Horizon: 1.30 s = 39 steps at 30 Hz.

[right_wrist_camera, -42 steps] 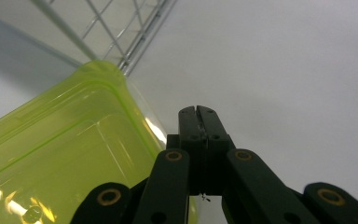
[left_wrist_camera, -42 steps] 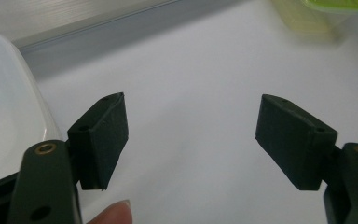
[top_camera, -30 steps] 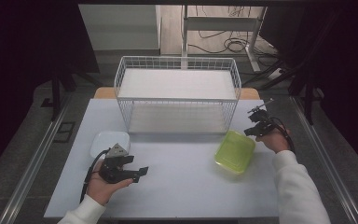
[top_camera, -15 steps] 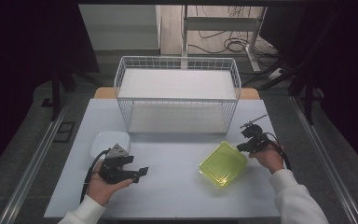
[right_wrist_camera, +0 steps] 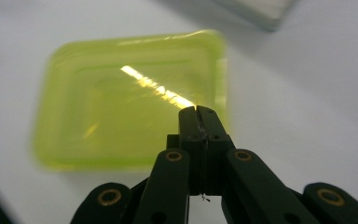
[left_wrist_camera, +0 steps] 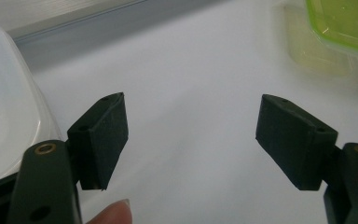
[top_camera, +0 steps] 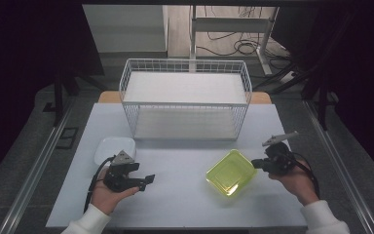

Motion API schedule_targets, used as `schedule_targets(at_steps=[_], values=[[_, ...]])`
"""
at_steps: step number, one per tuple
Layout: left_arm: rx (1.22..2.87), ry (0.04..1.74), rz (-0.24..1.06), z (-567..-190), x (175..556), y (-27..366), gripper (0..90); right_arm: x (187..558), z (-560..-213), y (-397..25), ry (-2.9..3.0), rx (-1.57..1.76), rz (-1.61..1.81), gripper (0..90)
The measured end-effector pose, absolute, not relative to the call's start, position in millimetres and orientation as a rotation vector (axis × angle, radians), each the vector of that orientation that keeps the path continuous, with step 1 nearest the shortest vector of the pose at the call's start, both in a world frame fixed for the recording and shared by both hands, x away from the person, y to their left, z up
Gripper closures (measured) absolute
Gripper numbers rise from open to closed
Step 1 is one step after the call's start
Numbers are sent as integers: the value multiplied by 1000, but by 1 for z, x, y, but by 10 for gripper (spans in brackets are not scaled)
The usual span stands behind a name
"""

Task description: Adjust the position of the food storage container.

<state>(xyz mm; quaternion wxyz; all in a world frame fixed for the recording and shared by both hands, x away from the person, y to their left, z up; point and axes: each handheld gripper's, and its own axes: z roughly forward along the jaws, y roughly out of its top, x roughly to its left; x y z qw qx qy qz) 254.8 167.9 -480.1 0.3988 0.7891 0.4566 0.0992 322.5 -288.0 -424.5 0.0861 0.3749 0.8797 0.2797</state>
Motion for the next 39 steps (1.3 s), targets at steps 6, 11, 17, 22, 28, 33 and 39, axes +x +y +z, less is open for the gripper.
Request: schedule_targets(at_steps=[6, 11, 17, 22, 28, 33, 39], values=[[1987, 1163, 251, -480, 256, 166, 250, 284, -434, -276, 2796, 976, 823, 887], [1995, 1158, 246, -481, 257, 163, 248, 268, -467, -250, 2947, 869, 708, 887], [1993, 1159, 245, -481, 258, 164, 248, 270, -477, -227, 2960, 837, 716, 887], [1997, 1148, 239, -483, 257, 164, 242, 275, -483, -211, 2932, 864, 715, 887], [1998, 1149, 238, -483, 257, 165, 237, 273, -493, -193, 2889, 892, 740, 887], [1997, 1153, 238, -485, 257, 166, 237, 272, -494, -191, 2866, 921, 771, 886], [2012, 1156, 235, -485, 257, 165, 237, 255, -477, -205, 2840, 902, 846, 886]])
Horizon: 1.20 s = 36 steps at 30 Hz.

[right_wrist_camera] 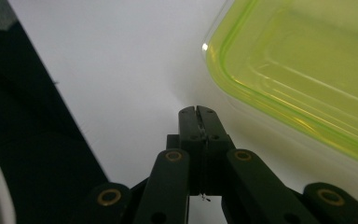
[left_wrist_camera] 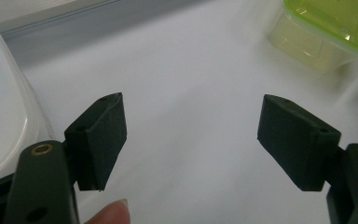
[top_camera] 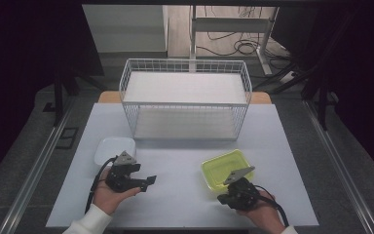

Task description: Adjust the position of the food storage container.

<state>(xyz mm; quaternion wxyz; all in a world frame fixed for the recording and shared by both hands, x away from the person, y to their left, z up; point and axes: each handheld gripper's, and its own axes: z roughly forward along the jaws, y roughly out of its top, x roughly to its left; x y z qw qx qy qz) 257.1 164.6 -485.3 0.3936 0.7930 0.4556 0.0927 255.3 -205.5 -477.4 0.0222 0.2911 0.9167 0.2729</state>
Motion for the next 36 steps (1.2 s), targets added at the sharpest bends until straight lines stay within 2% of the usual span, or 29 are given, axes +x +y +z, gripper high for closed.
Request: schedule_targets(at_steps=[3, 7, 11, 18, 25, 36], values=[[2008, 1159, 235, -485, 257, 165, 238, 255, -463, -223, 2770, 944, 895, 886], [2013, 1153, 232, -484, 258, 163, 238, 273, -450, -252, 2638, 1062, 920, 887], [2014, 1151, 227, -484, 258, 161, 237, 302, -452, -282, 2507, 1198, 848, 887], [2011, 1159, 228, -485, 258, 164, 239, 320, -461, -303, 2435, 1299, 775, 887], [2007, 1162, 228, -484, 257, 164, 239, 324, -474, -301, 2470, 1312, 737, 887], [2003, 1167, 226, -484, 259, 165, 238, 312, -474, -269, 2524, 1241, 747, 887]])
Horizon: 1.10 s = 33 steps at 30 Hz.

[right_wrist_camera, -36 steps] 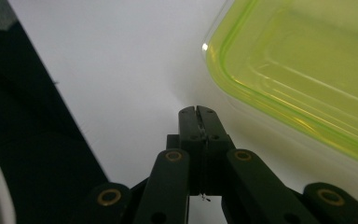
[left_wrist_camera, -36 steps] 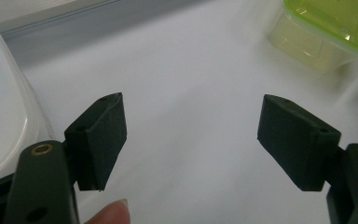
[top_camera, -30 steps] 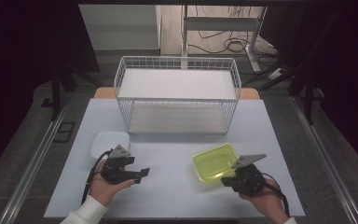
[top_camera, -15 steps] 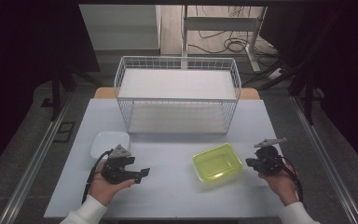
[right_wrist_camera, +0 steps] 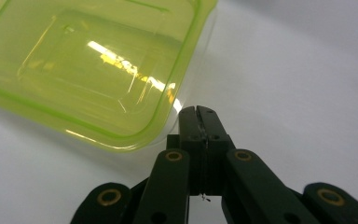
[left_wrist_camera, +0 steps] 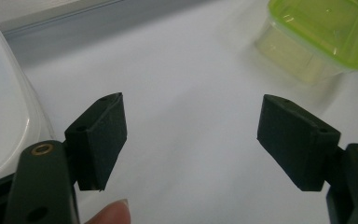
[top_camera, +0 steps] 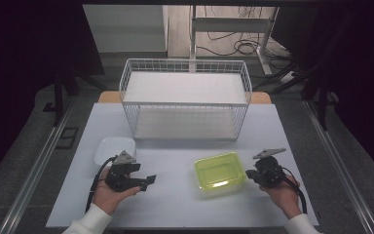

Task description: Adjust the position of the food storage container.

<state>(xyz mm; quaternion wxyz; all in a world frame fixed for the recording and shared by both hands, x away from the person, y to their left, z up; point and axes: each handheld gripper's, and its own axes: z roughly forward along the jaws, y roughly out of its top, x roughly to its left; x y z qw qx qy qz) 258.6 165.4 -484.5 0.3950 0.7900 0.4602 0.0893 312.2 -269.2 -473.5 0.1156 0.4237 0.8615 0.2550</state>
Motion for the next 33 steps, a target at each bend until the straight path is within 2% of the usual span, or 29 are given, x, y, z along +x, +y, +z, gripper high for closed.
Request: schedule_targets(at_steps=[23, 33], values=[[1978, 1188, 225, -484, 260, 168, 239, 316, -476, -188, 2615, 1086, 823, 886], [1976, 1193, 217, -482, 260, 168, 238, 314, -474, -180, 2614, 1062, 856, 886]])
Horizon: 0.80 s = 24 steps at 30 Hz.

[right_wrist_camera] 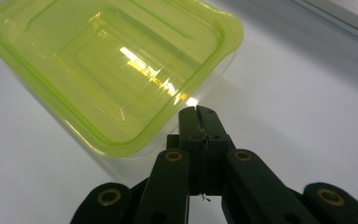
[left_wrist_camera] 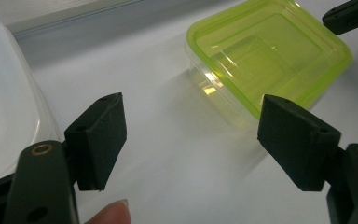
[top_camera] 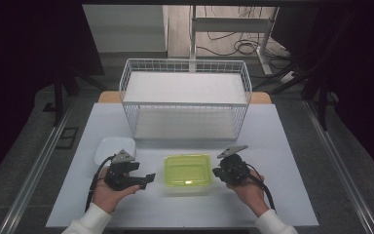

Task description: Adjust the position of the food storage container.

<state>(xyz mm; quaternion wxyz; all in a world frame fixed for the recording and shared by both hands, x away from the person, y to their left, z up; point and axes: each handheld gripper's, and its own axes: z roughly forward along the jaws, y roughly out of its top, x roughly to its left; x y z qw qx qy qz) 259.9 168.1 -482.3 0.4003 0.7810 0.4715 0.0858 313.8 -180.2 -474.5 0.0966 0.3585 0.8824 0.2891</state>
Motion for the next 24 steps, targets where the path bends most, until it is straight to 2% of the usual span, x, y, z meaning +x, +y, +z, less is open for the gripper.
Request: schedule_targets(at_steps=[7, 9, 11, 12, 14, 15, 24], values=[[1948, 1213, 248, -476, 258, 173, 269, 308, -464, -202, 2566, 1124, 972, 879], [1946, 1219, 246, -475, 258, 174, 270, 306, -462, -207, 2547, 1145, 1009, 791], [1946, 1222, 242, -475, 259, 175, 274, 304, -458, -212, 2511, 1176, 1046, 612], [1944, 1225, 240, -475, 259, 175, 274, 303, -457, -215, 2493, 1200, 1087, 546], [1925, 1233, 235, -474, 259, 175, 277, 303, -454, -219, 2466, 1242, 1159, 475], [1916, 1236, 236, -473, 258, 174, 278, 303, -453, -222, 2448, 1281, 1219, 390], [1904, 1240, 217, -471, 258, 172, 277, 304, -453, -224, 2436, 1304, 1274, 274]])
